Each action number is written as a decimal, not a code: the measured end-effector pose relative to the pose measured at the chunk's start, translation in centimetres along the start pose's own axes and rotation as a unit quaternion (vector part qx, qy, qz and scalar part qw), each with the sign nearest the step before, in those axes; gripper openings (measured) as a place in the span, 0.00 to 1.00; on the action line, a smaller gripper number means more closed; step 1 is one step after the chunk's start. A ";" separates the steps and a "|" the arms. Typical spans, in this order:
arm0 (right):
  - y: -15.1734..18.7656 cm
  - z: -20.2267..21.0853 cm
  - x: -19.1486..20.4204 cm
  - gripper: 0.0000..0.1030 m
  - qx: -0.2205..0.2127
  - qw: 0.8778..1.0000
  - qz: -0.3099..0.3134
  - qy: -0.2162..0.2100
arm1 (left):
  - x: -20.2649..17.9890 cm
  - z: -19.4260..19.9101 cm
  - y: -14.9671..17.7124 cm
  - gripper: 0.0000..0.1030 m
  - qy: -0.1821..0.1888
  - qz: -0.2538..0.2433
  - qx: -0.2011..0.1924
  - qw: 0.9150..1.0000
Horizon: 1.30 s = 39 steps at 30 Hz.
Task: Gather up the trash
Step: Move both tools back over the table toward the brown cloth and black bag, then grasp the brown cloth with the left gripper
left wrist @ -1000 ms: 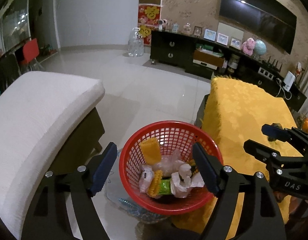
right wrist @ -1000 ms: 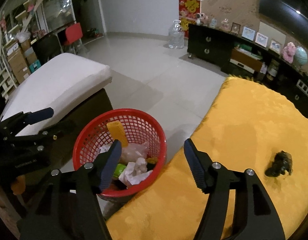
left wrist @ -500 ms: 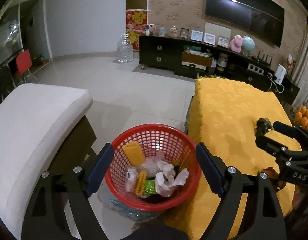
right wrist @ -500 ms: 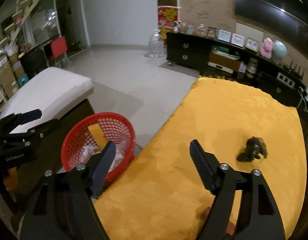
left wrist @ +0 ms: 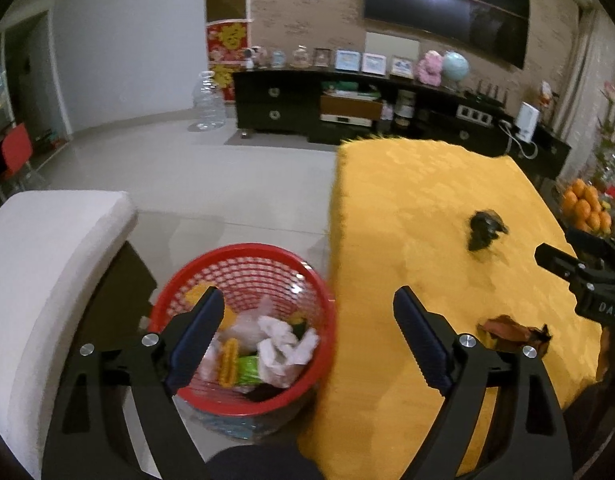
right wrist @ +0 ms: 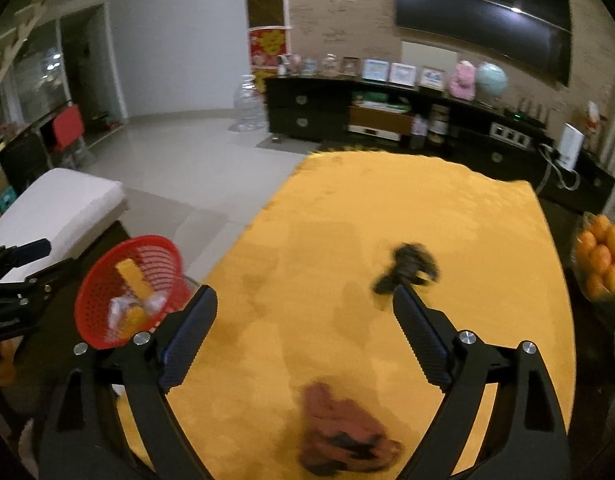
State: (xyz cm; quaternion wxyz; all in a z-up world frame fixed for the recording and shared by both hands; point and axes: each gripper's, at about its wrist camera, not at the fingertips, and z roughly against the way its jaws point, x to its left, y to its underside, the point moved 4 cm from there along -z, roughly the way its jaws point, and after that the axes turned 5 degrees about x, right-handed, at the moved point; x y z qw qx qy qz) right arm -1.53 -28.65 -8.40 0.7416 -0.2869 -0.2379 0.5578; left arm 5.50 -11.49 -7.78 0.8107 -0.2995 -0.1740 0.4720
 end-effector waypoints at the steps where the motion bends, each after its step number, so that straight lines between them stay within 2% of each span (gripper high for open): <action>1: 0.3 0.1 -0.7 0.84 0.001 1.000 -0.004 0.006 | -0.8 -0.2 0.1 0.81 0.004 -0.007 0.002 1.000; 10: 4.0 0.8 -8.1 0.84 0.009 0.996 -0.054 0.067 | -7.0 -1.7 0.6 0.81 0.041 -0.063 0.023 0.997; 18: 6.9 0.3 -12.4 0.84 0.015 0.991 -0.099 0.087 | -13.2 -2.8 2.3 0.81 0.065 -0.135 0.043 0.988; 28: 8.6 -0.8 -14.8 0.84 0.012 0.988 -0.127 0.092 | -20.1 -4.5 4.5 0.81 0.122 -0.194 0.082 0.970; 39: 9.4 -1.8 -16.3 0.84 0.018 0.985 -0.154 0.082 | -23.8 -8.0 6.0 0.81 0.139 -0.216 0.128 0.958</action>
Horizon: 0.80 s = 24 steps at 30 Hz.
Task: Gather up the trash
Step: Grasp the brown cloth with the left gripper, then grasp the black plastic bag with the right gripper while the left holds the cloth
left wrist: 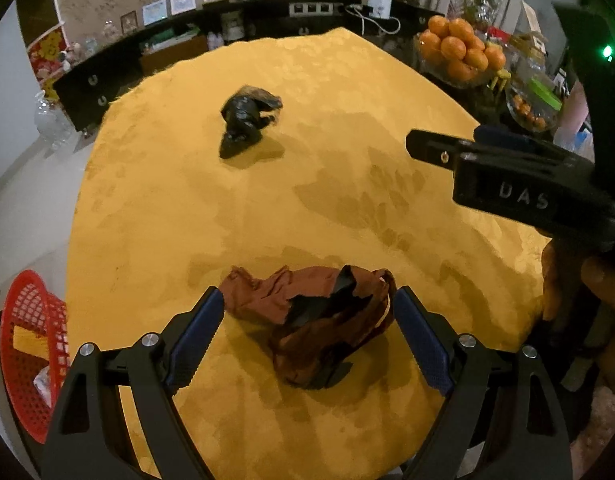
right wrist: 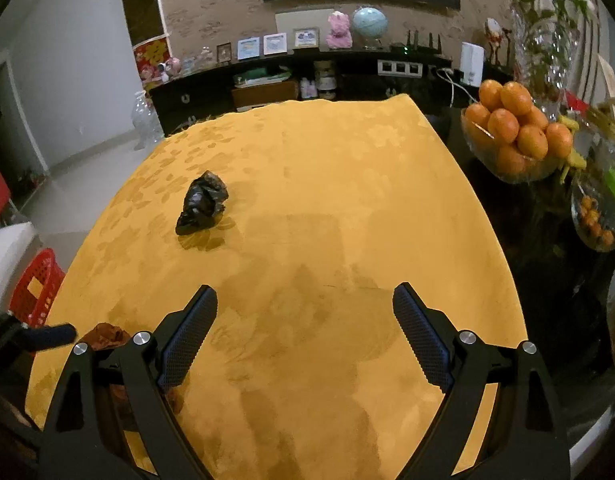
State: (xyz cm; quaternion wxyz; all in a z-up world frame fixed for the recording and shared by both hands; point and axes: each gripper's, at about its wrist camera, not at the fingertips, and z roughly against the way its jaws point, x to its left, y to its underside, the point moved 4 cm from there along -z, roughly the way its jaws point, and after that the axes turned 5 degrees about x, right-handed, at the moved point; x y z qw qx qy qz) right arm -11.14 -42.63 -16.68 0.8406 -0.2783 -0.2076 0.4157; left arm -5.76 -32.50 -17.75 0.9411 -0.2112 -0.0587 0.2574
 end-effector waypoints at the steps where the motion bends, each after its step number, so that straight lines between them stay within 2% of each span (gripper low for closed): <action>1: 0.0 -0.1 -0.1 0.84 0.001 1.000 -0.002 -0.001 | -0.1 -0.3 0.0 0.81 0.000 -0.002 0.003 1.000; 5: -0.1 -0.5 -0.1 0.84 0.006 1.000 -0.006 -0.007 | -0.1 -1.3 0.1 0.80 -0.001 0.000 0.011 1.000; 7: 0.0 -0.7 -0.1 0.84 0.009 1.000 -0.007 -0.009 | -0.1 -1.7 0.3 0.71 0.002 0.000 0.014 1.000; 15: 0.0 -1.0 0.0 0.84 0.015 1.000 -0.006 -0.006 | -0.2 -1.7 0.8 0.57 0.009 -0.004 0.006 1.000; 19: 0.1 -1.0 0.0 0.84 0.018 1.000 -0.004 -0.003 | 0.5 -1.1 0.8 0.54 0.011 0.009 0.003 1.000; 24: 0.2 -1.2 0.0 0.84 0.022 1.000 -0.004 0.000 | 2.9 0.7 0.7 0.54 -0.006 0.036 -0.015 0.999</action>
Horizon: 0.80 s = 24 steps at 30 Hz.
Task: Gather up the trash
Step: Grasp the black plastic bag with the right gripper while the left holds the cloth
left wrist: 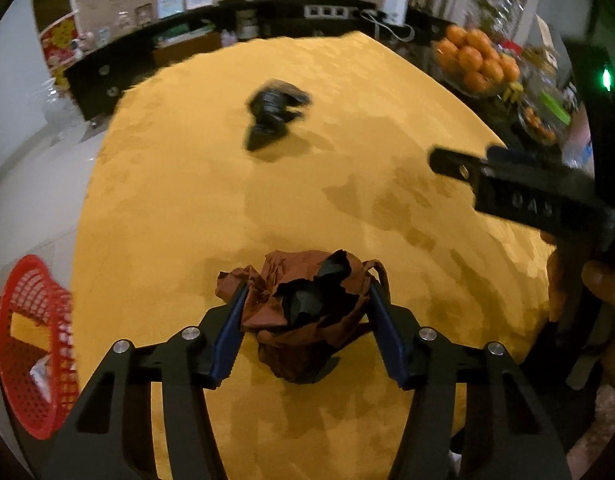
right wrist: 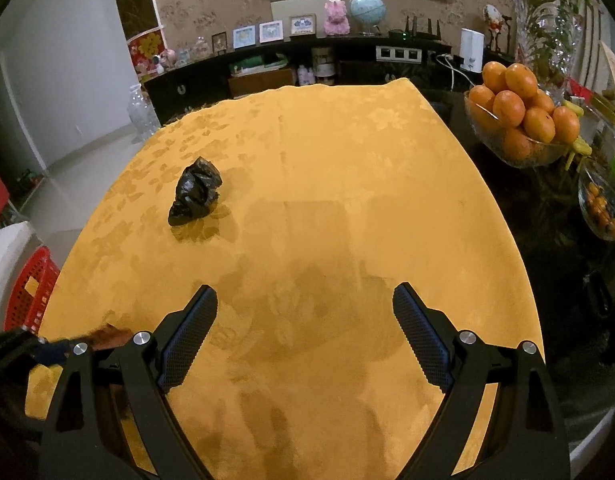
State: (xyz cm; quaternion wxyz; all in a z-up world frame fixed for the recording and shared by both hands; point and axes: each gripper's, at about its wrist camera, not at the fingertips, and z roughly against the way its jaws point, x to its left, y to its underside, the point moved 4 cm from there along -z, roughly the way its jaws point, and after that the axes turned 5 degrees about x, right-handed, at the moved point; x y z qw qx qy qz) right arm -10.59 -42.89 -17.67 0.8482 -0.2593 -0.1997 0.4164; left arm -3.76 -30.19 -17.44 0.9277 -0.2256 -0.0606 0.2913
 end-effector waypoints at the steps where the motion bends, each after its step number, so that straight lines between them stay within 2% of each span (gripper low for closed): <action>1: 0.0 0.0 0.0 0.84 0.001 1.000 0.001 0.000 | 0.5 0.3 -0.1 0.54 -0.003 0.006 -0.004 1.000; 15: 0.4 -1.1 1.7 0.84 0.022 0.999 0.026 0.004 | 8.7 6.2 0.0 0.54 -0.053 0.100 -0.066 0.991; 24: -2.7 -2.9 5.3 0.84 0.025 0.998 0.050 -0.015 | 13.2 8.2 0.8 0.54 -0.076 0.143 -0.085 0.983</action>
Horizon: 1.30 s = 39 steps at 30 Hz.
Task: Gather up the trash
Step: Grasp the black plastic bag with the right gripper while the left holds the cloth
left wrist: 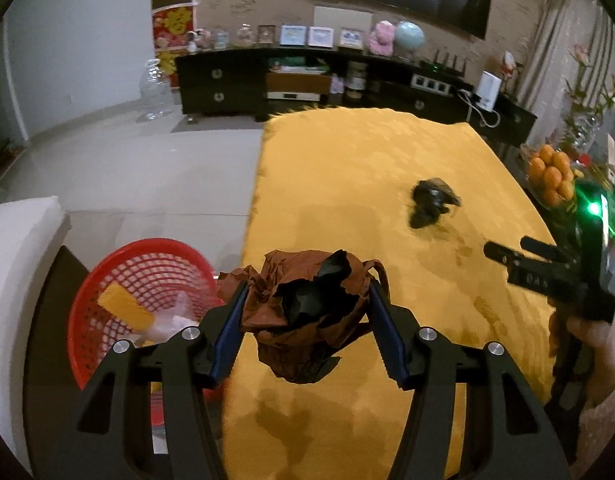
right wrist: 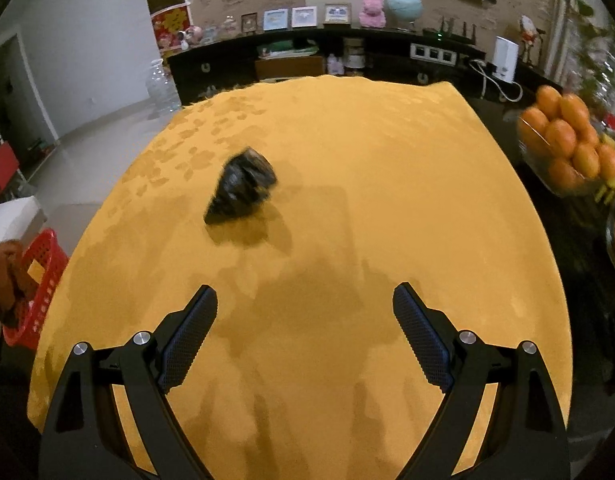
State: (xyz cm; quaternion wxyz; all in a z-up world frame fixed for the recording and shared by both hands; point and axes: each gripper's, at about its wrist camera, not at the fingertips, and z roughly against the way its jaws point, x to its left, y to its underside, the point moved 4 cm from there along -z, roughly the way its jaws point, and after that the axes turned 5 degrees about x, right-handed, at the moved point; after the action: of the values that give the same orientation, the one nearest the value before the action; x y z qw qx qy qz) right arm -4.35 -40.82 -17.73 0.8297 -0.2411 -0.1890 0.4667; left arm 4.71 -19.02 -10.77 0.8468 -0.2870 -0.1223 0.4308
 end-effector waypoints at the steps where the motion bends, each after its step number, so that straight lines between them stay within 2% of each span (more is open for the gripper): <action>1: -0.5 -0.3 0.3 0.84 0.000 1.000 0.001 -0.001 | 0.5 0.1 0.0 0.54 -0.005 0.002 -0.001 1.000; 7: -4.0 -2.6 2.9 0.84 0.003 1.000 0.012 -0.012 | 3.4 0.2 0.2 0.54 -0.017 0.023 -0.001 1.000; 13: -6.5 -4.9 4.9 0.84 0.010 1.000 0.027 -0.012 | 4.8 -0.2 0.3 0.54 -0.023 0.039 0.002 0.999; 22: -8.1 -8.3 5.4 0.81 0.027 0.999 0.025 0.002 | 6.0 -0.8 0.1 0.54 -0.032 0.049 0.005 0.998; 25: -8.4 -9.2 5.6 0.74 0.034 0.999 0.028 0.000 | 6.3 -1.0 -0.1 0.54 -0.034 0.051 0.007 0.998; 33: -8.0 -10.8 6.5 0.40 0.059 0.997 0.048 -0.008 | 6.6 -1.2 -0.1 0.54 -0.039 0.055 0.010 0.998; 36: -7.8 -10.8 6.8 0.35 0.060 0.997 0.055 -0.011 | 6.6 -1.1 -0.2 0.54 -0.039 0.055 0.009 0.998; 39: -7.8 -10.4 7.0 0.34 0.057 0.997 0.057 -0.015 | 6.9 -1.0 -0.3 0.54 -0.040 0.056 0.006 0.998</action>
State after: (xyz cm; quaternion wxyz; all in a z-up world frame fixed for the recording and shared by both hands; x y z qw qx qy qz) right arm 9.99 -40.59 -21.03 0.8112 -0.1967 -0.1605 0.5267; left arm 9.53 -14.04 -11.70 0.8174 -0.2711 -0.1369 0.4895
